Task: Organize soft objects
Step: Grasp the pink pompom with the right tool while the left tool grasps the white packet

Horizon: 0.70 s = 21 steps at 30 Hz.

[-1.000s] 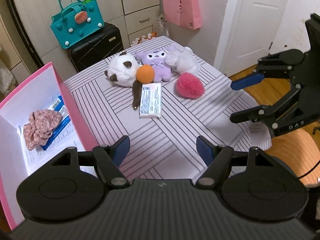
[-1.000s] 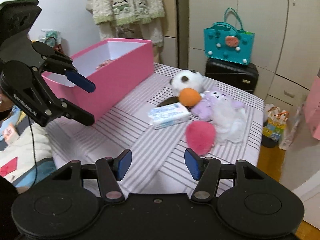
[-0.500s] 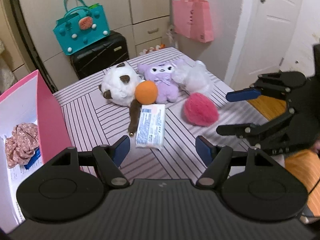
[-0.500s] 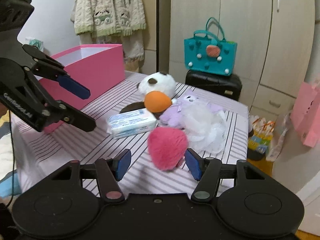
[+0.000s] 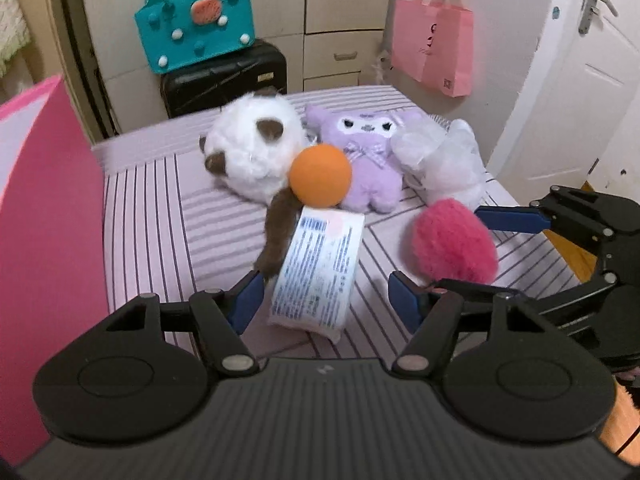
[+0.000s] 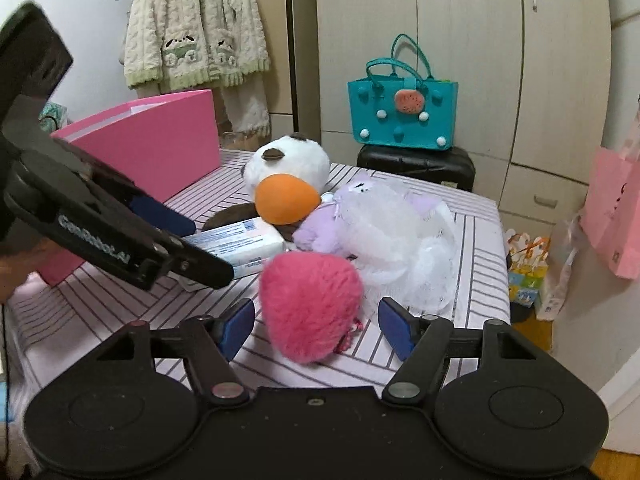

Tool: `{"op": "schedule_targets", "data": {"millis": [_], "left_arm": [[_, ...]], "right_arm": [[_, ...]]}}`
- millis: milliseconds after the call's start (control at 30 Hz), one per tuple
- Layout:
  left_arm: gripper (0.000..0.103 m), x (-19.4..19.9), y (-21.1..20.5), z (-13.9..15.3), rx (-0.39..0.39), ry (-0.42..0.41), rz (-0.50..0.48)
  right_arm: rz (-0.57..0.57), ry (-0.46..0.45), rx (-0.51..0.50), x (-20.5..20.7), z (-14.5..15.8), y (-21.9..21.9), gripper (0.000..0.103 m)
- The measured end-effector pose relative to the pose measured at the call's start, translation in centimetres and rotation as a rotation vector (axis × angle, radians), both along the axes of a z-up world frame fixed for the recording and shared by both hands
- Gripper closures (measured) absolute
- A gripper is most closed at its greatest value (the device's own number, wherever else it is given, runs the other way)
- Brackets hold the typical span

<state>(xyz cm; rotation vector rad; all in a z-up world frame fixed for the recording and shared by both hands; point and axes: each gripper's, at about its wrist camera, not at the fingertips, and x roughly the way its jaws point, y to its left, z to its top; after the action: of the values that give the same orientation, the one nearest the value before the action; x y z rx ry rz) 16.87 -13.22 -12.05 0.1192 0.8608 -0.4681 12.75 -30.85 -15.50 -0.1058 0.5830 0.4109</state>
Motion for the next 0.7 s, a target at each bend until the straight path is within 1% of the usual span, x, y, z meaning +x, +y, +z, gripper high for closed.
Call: {"op": "schedule_targets", "data": {"millis": [33, 100, 167, 200, 233, 267, 300, 367, 500, 633, 700], "left_arm": [[0.035, 0.0, 0.2, -0.3, -0.011, 0.014, 0.008], [0.035, -0.2, 0.2, -0.8, -0.021, 0.028, 0.019], [0.039, -0.8, -0.1, -1.0, -0.002, -0.012, 0.035], [0.046, -1.0, -0.2, -1.0, 0.009, -0.028, 0.047], [0.058, -1.2, -0.3, -1.1, 0.015, -0.042, 0.06], [0.062, -1.4, -0.3, -1.1, 0.023, -0.052, 0.068], [0.063, -1.6, -0.2, -1.0, 0.019, -0.055, 0.064], [0.063, -1.9, 0.2, -1.0, -0.013, -0.051, 0.073], [0.063, -3.0, 0.2, -0.9, 0.009, -0.049, 0.063], [0.062, -4.0, 0.1, -0.5, 0.009, -0.013, 0.056], [0.059, -4.5, -0.2, -0.3, 0.024, -0.032, 0.041]], "right_arm": [[0.005, 0.01, 0.007, 0.0, 0.1, -0.1, 0.039], [0.01, 0.023, 0.026, -0.1, 0.1, -0.2, 0.044], [0.017, 0.036, 0.042, -0.3, 0.2, -0.3, 0.051], [0.014, 0.028, 0.044, -0.5, 0.2, -0.3, 0.056], [0.007, 0.016, 0.039, -0.6, 0.1, -0.1, 0.066], [-0.001, 0.001, 0.031, -0.7, 0.1, 0.0, 0.067], [-0.004, -0.011, 0.031, -0.8, 0.1, 0.2, 0.069], [0.004, -0.029, 0.052, -1.2, 0.2, 0.1, 0.071], [0.012, -0.007, 0.094, -2.2, 0.4, 0.0, 0.072], [-0.025, -0.015, 0.018, -3.4, 0.5, 0.4, 0.071], [-0.04, 0.016, 0.009, -3.6, 0.5, 0.2, 0.068]]}}
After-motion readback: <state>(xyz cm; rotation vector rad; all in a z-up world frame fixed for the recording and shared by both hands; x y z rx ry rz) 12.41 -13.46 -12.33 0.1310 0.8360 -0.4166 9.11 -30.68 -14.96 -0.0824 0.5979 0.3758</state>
